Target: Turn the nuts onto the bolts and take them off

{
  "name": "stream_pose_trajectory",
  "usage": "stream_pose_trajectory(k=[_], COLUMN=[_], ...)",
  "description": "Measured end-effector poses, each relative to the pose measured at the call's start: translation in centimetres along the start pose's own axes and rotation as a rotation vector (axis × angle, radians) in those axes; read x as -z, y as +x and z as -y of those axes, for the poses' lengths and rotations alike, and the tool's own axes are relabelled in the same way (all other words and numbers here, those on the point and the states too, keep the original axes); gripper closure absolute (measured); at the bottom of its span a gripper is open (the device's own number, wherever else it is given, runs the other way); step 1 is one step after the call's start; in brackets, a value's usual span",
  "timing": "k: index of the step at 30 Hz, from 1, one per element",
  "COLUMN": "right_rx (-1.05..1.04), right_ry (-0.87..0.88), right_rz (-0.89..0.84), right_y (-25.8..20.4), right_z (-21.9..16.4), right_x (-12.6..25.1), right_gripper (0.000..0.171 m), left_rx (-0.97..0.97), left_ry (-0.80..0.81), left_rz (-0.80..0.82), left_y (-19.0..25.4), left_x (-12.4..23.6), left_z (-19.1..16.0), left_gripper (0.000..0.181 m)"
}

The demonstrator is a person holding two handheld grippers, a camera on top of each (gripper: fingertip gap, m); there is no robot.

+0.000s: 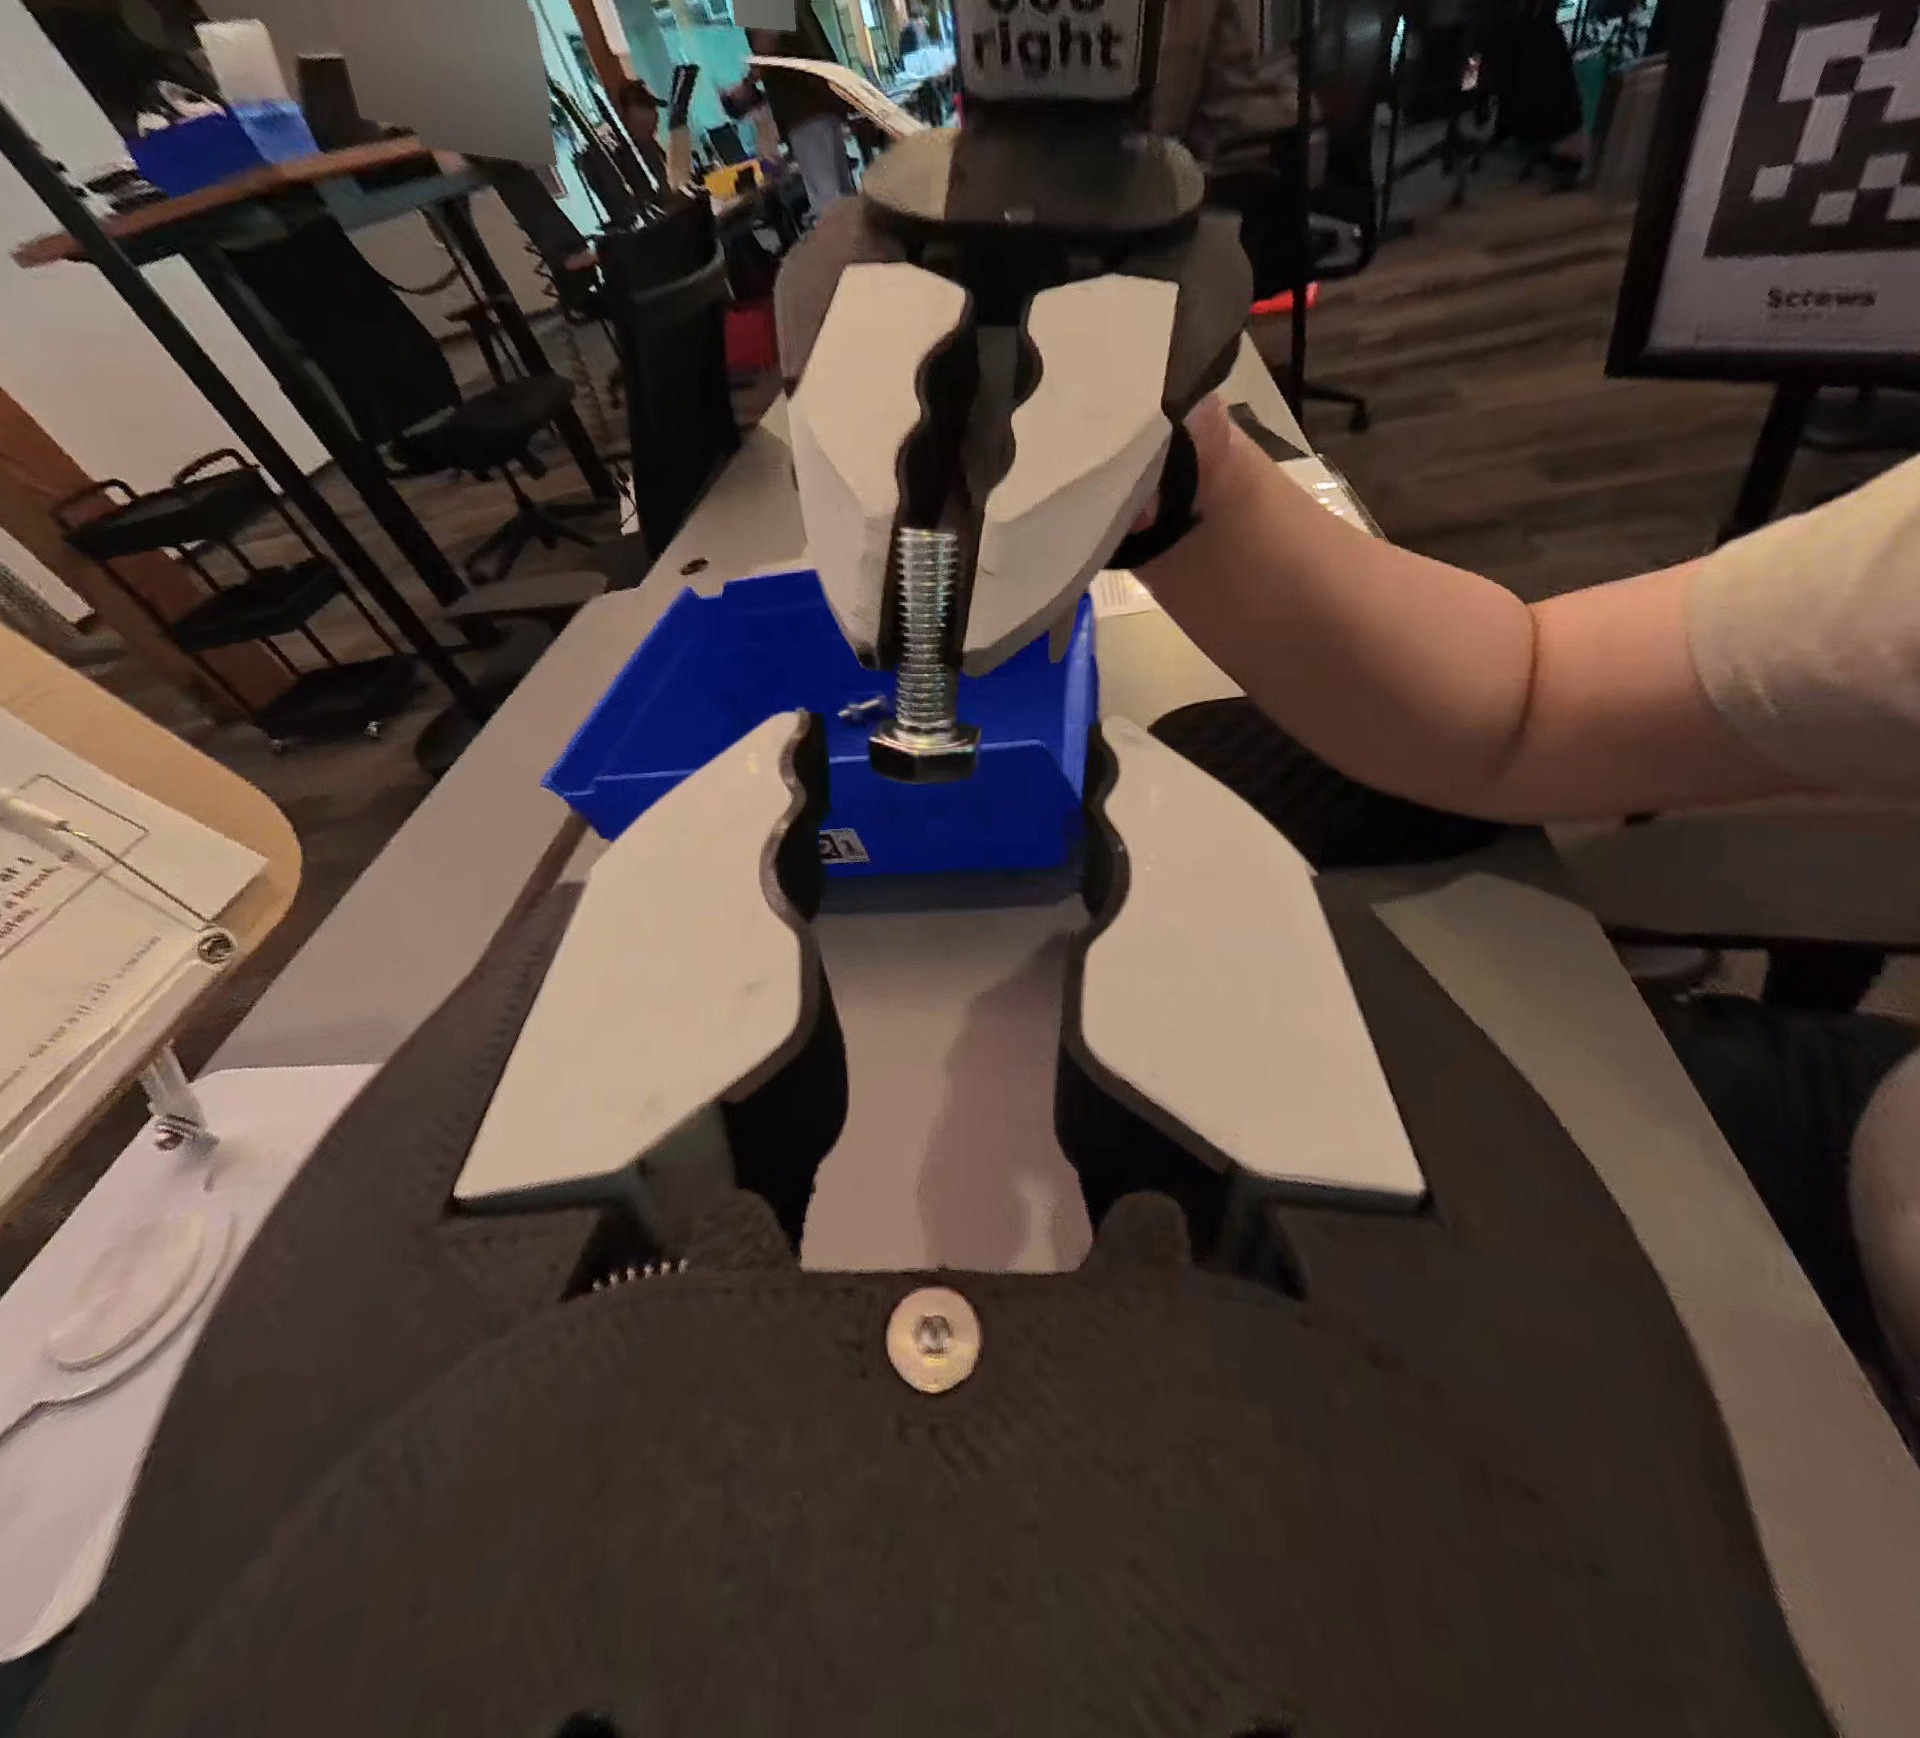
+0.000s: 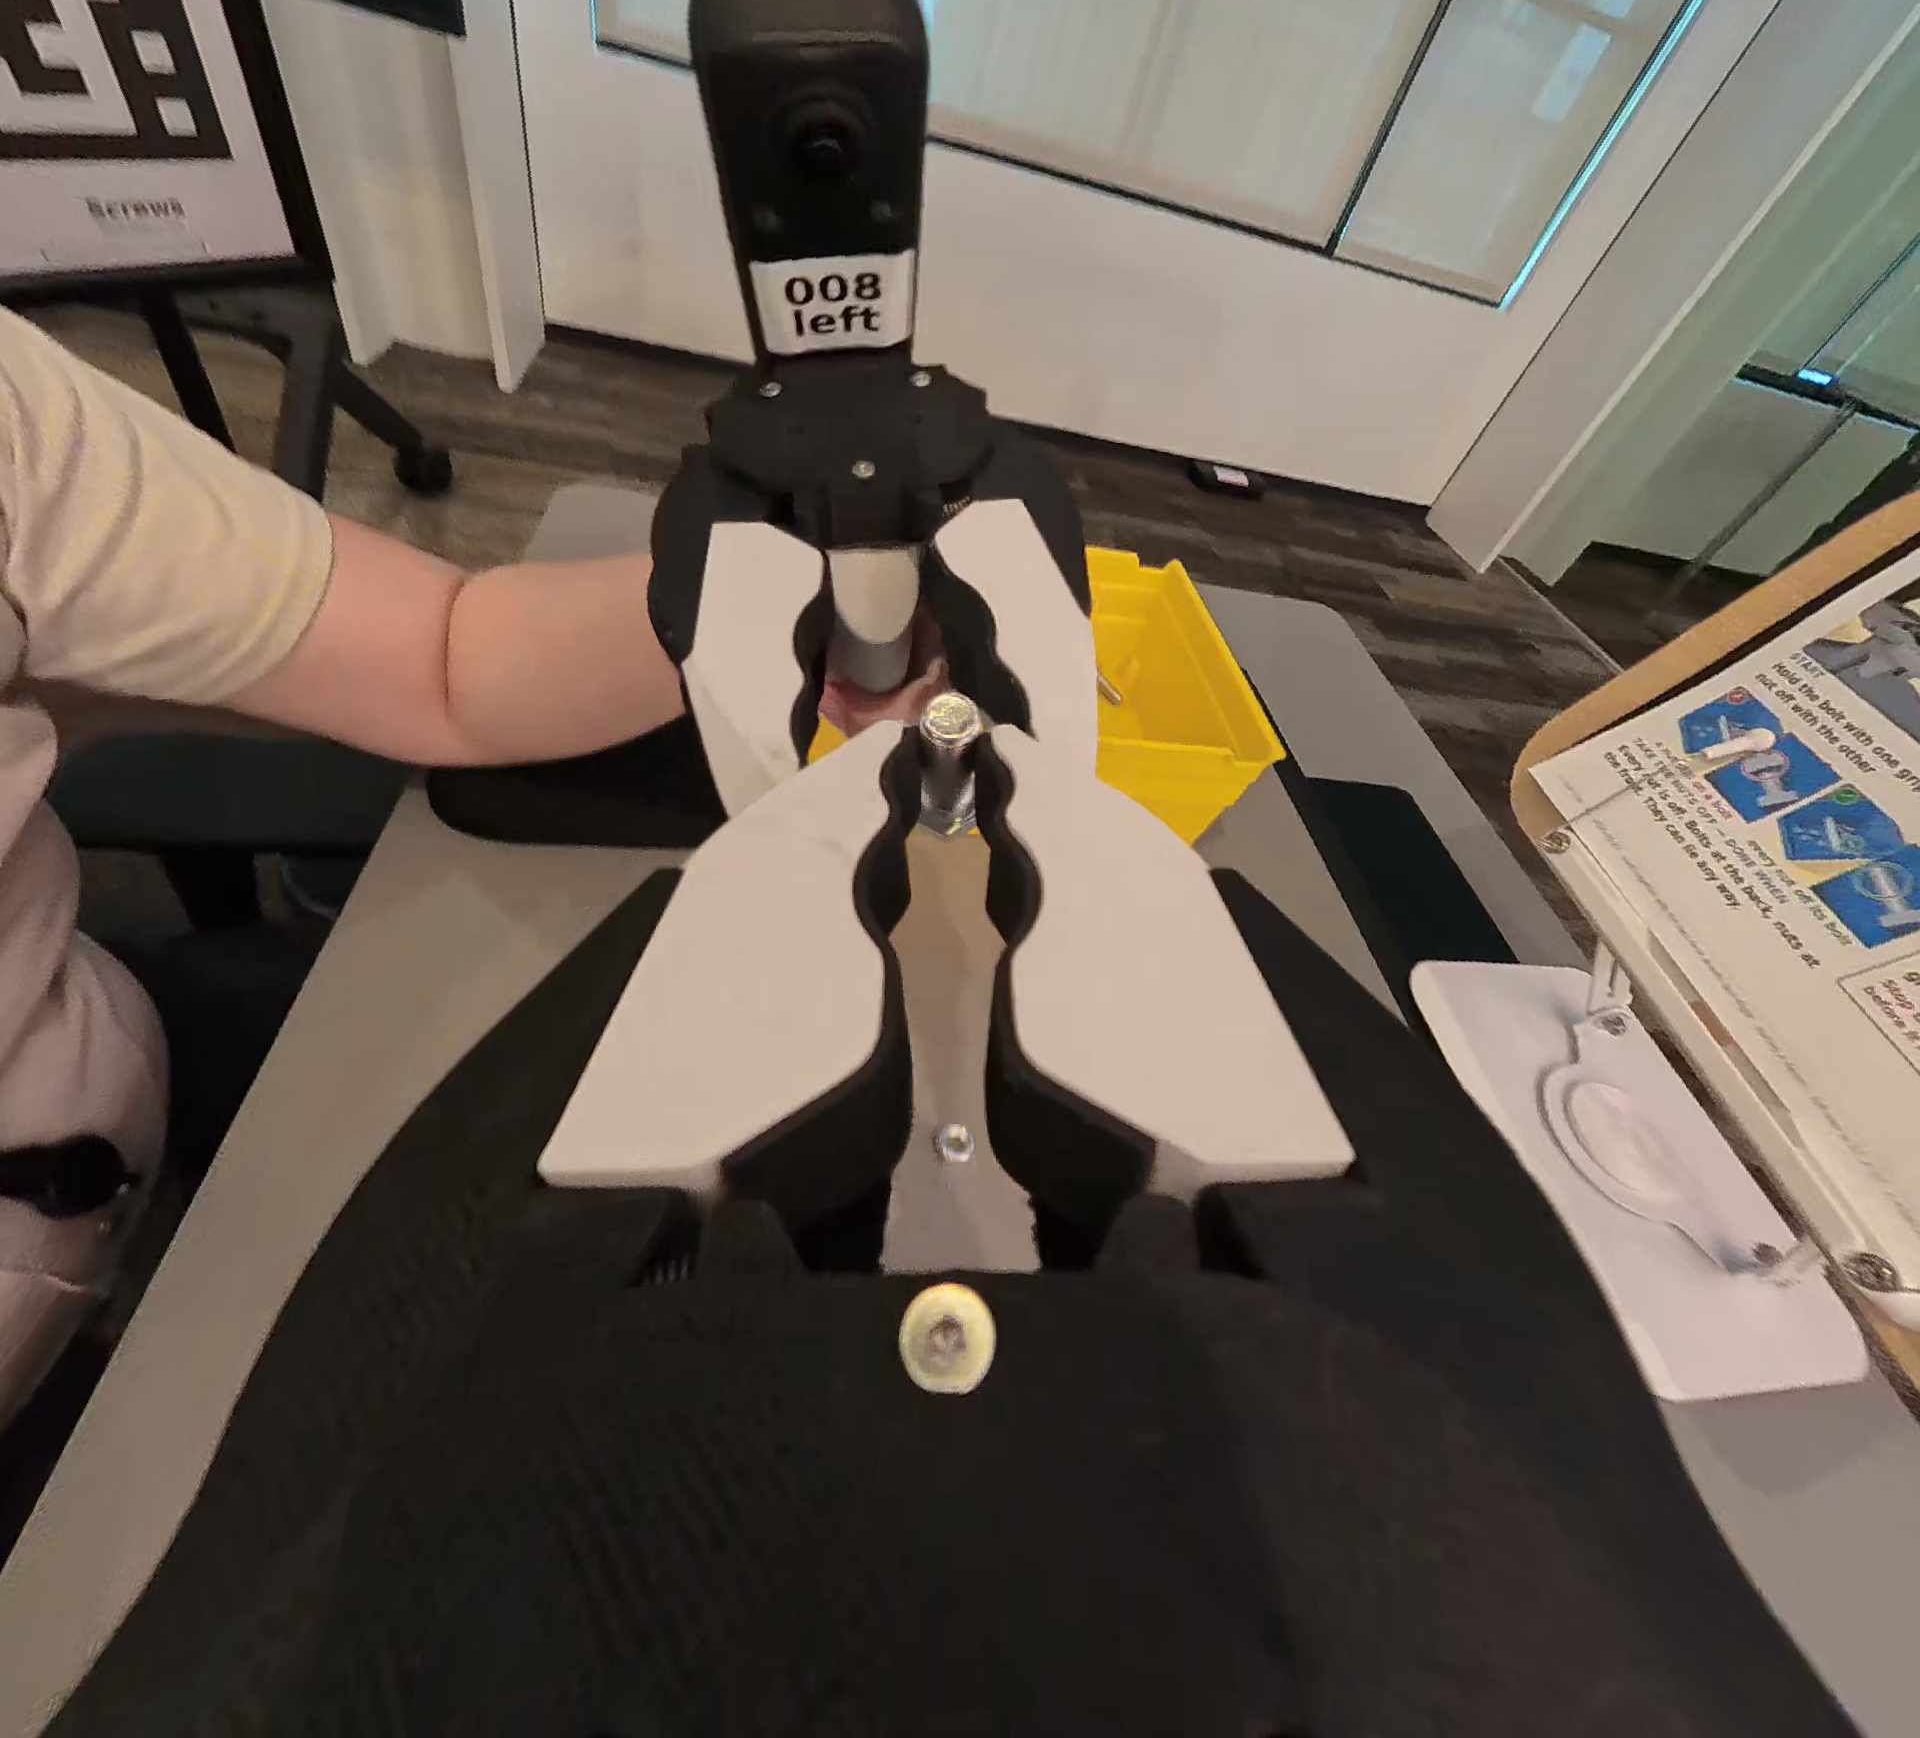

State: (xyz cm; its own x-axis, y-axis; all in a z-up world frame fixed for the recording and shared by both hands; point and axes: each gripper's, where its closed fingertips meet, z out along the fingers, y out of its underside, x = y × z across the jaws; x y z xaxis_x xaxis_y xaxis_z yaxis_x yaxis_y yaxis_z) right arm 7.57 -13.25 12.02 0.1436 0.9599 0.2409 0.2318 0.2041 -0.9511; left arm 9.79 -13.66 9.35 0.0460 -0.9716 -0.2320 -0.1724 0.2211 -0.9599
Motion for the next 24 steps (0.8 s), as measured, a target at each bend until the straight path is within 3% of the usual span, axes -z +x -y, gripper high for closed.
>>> stream_pose_trajectory(k=[4,10,22,24], right_rx=[0.023,0.071,0.124,0.121], right_ry=[-0.077,-0.126,-0.083,-0.013], right_rz=[-0.001,0.022,0.000,-0.034], right_y=[-0.6,-1.3,-0.9,-0.1], right_z=[-0.6,-1.2,-1.0,-0.3], right_x=[0.2,0.1,0.0,0.3], right_gripper=[0.160,0.160,0.160,0.146], left_rx=[-0.003,0.001,-0.035,0.001], left_ry=[0.008,-0.015,-0.039,-0.018], left_rz=[-0.025,-0.058,-0.036,-0.003], left_y=[0.5,0.9,0.5,-0.6], left_x=[-0.4,-0.7,-0.8,-0.1], left_z=[-0.1,-0.7,-1.1,-0.6], left_gripper=[0.153,0.162,0.163,0.162])
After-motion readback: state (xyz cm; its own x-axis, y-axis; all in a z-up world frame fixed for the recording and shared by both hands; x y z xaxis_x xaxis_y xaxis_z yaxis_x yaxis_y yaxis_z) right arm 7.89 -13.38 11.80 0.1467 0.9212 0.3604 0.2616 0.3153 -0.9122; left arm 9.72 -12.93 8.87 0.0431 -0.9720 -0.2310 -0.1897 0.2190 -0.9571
